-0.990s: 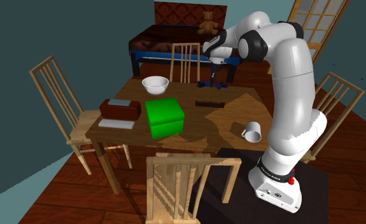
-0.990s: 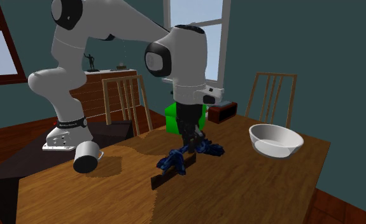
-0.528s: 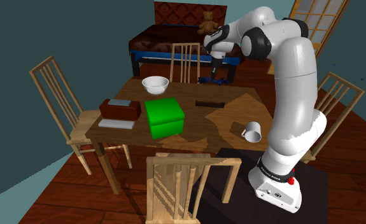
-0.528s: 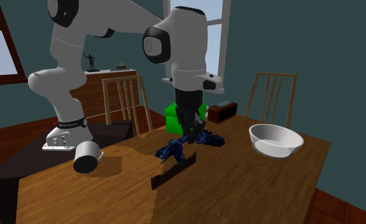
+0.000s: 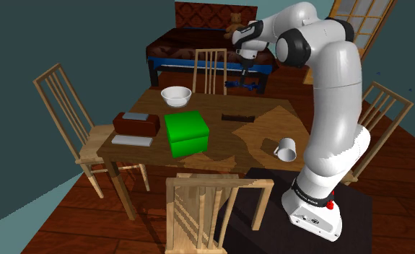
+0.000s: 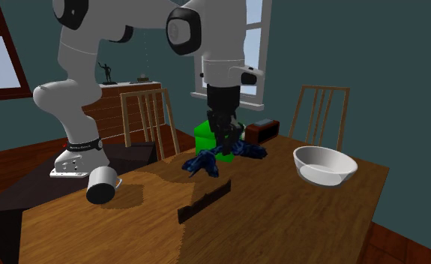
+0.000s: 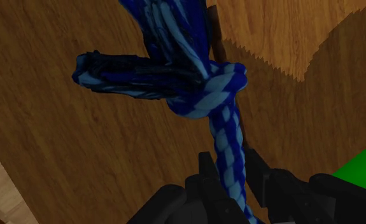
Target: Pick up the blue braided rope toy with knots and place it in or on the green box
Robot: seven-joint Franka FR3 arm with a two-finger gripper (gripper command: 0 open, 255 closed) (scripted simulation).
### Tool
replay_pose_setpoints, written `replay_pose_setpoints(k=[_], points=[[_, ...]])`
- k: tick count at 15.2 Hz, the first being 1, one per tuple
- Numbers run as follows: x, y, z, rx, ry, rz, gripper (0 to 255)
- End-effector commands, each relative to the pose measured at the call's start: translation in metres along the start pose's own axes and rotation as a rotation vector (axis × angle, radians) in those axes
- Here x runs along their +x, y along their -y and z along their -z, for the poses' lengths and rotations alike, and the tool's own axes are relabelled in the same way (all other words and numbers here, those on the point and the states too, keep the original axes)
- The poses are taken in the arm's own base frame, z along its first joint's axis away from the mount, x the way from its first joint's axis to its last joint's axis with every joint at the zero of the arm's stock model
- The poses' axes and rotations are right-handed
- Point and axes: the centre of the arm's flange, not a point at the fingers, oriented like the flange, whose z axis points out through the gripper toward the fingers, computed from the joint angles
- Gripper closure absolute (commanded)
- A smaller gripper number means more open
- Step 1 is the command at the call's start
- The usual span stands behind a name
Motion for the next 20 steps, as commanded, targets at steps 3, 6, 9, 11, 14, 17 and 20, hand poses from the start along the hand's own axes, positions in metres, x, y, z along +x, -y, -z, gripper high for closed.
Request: replay_pose_setpoints(k=[3,6,9,11,14,17,20], points=[[0.006,0.012,0.015,0.0,0.0,0.0,255],[0.024,0.048,0.012,0.0,0.0,0.0,255],[0.042,0.083,0.01,0.0,0.0,0.0,255],[0.054,0.107,0.008,0.0,0.0,0.0,255],[0.071,0.142,0.006,0.0,0.0,0.0,255],[0.089,0.177,0.003,0.0,0.0,0.0,255],[0.107,0.212,0.0,0.0,0.0,0.0,255]])
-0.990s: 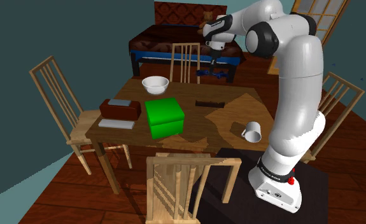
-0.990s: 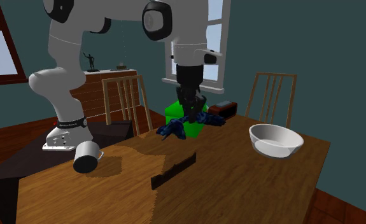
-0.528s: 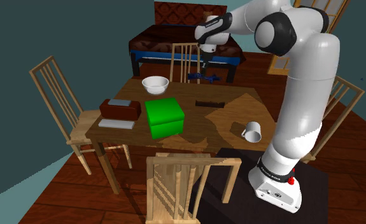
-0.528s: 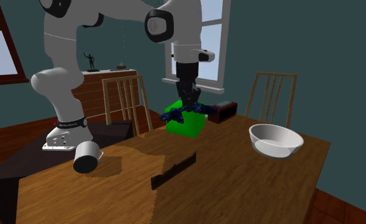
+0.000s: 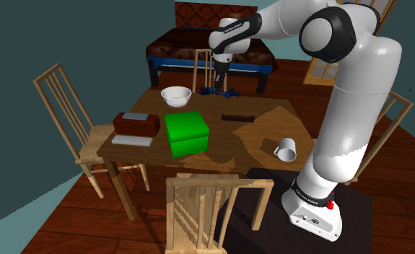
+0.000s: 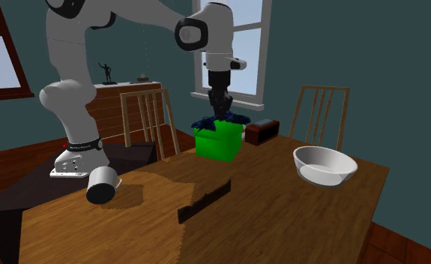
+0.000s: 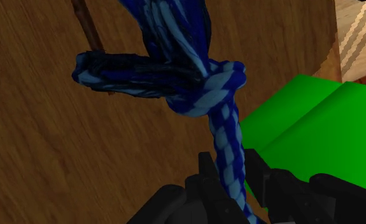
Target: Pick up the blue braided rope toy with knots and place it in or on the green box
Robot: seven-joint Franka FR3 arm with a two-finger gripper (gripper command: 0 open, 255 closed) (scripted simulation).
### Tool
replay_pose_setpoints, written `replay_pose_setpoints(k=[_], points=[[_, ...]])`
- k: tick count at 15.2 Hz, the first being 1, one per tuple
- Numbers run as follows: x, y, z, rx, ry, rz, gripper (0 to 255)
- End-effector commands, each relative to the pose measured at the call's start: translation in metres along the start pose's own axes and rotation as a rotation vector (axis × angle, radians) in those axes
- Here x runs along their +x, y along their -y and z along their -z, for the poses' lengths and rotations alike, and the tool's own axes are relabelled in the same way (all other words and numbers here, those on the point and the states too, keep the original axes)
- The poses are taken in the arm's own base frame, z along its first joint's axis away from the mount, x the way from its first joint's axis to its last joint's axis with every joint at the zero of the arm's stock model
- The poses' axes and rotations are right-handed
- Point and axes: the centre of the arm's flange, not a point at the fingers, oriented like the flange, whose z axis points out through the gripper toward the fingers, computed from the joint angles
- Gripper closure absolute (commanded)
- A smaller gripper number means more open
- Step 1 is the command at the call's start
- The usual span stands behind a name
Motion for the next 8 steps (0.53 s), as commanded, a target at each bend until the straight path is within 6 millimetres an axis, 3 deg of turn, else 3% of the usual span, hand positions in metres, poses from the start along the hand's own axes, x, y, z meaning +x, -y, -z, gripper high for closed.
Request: replay_pose_setpoints(k=[1,8], points=[[0.011,0.026,-0.003,-0.001,0.0,-0.001,255],[0.053,0.108,-0.009,-0.001,0.0,-0.001,255]])
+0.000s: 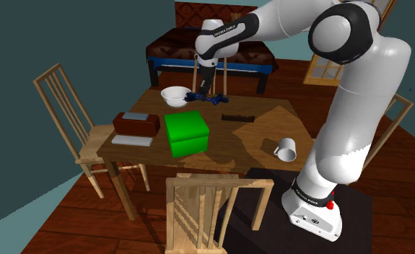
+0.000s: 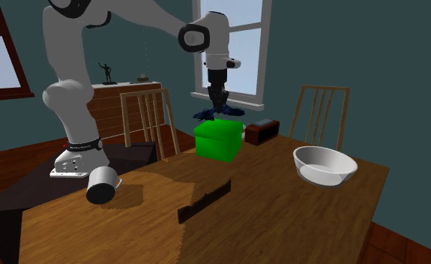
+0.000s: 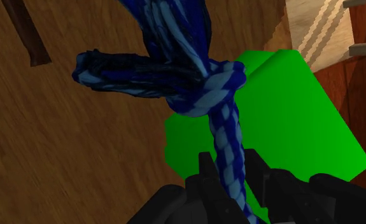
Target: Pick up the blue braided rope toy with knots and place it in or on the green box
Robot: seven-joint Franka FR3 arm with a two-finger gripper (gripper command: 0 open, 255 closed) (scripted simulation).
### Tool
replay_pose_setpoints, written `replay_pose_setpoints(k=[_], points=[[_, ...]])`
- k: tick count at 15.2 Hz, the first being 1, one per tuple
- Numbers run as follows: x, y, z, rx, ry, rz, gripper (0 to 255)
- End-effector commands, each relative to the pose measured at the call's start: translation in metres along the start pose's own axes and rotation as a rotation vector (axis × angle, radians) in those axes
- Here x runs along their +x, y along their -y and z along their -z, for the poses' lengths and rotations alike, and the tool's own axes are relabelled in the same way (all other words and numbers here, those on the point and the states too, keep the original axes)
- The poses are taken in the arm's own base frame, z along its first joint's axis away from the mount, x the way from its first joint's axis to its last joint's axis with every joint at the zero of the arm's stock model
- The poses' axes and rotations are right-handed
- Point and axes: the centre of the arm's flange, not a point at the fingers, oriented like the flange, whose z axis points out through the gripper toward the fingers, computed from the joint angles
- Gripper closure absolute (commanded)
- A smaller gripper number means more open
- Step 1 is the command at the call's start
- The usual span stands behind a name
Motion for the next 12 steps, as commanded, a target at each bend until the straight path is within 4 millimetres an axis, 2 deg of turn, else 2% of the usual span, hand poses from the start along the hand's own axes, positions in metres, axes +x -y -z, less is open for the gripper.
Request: replay_pose_setpoints(k=[1,9,12], points=[[0.013,0.025,-0.002,0.0,-0.001,-0.002,255],[0.061,0.12,-0.009,0.0,-0.001,-0.002,255],[0.061,0.119,-0.025,0.0,-0.001,-0.002,255]])
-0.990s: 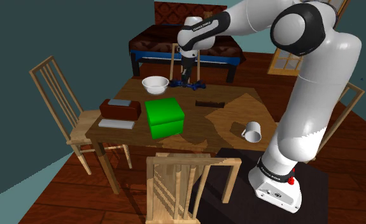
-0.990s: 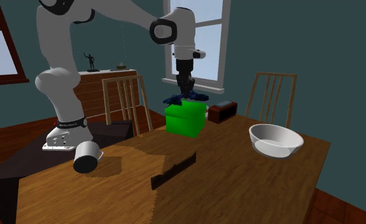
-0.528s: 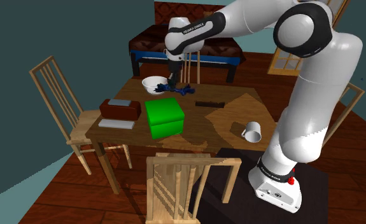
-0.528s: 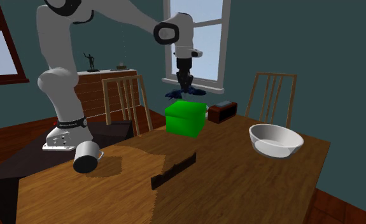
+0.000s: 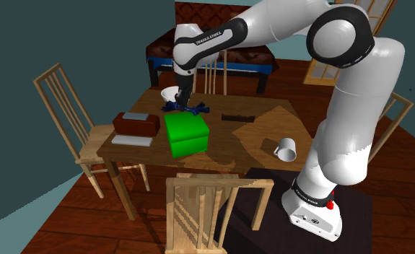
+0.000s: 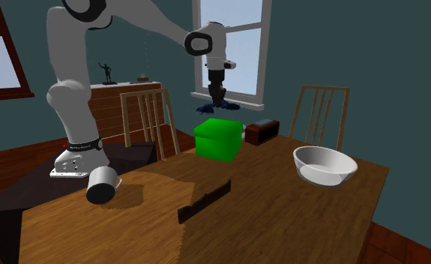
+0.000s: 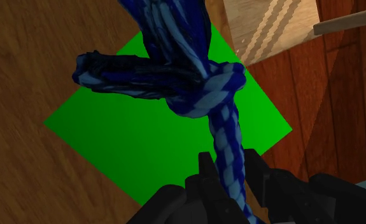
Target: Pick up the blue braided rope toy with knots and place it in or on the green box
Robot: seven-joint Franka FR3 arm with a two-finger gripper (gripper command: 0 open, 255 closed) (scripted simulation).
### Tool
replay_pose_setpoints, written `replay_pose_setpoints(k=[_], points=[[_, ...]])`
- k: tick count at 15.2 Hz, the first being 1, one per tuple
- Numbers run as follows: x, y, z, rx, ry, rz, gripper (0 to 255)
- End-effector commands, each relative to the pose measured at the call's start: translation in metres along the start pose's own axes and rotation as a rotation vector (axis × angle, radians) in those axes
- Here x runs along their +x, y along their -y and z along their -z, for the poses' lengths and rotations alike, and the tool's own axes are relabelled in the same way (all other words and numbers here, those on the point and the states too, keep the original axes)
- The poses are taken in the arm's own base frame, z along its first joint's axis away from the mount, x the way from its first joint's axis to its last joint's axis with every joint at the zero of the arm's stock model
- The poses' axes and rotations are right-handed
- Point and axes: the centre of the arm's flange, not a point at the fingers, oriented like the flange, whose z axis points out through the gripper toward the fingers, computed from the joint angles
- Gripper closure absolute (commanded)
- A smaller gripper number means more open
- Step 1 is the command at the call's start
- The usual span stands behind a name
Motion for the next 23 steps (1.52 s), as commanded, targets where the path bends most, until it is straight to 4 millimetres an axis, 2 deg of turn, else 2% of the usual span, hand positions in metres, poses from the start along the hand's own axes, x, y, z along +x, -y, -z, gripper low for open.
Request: replay_pose_setpoints(k=[1,12,20,21,23], points=[[0.0,0.001,-0.012,0.0,-0.001,-0.001,255],[-0.003,-0.003,-0.068,0.0,-0.001,-0.001,255],[-0.003,-0.003,-0.068,0.0,-0.001,-0.001,255],[-0.003,-0.003,-0.068,0.0,-0.001,-0.001,0],[-0.003,-0.003,-0.068,0.0,-0.001,-0.001,0]])
